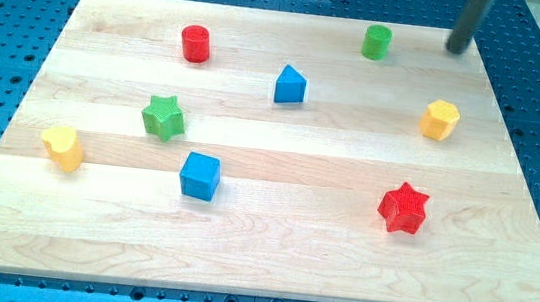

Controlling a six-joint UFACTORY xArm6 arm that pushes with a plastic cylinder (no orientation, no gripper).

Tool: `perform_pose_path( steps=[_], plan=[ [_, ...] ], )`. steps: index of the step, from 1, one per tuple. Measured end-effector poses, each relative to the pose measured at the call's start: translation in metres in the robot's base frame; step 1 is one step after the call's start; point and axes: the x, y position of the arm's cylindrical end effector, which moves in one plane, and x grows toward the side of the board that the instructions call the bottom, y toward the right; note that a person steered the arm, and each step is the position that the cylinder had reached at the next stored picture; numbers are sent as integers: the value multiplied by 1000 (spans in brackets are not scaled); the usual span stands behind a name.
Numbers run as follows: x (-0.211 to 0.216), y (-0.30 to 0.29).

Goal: Move the green circle diagonal to the red circle

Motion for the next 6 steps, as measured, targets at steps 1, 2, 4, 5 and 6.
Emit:
perform_pose_path(
  steps=[1, 2, 4, 5, 6],
  plan=[
    [21, -104],
    [9, -130],
    [54, -216],
    [54, -231],
    [18, -180]
  ],
)
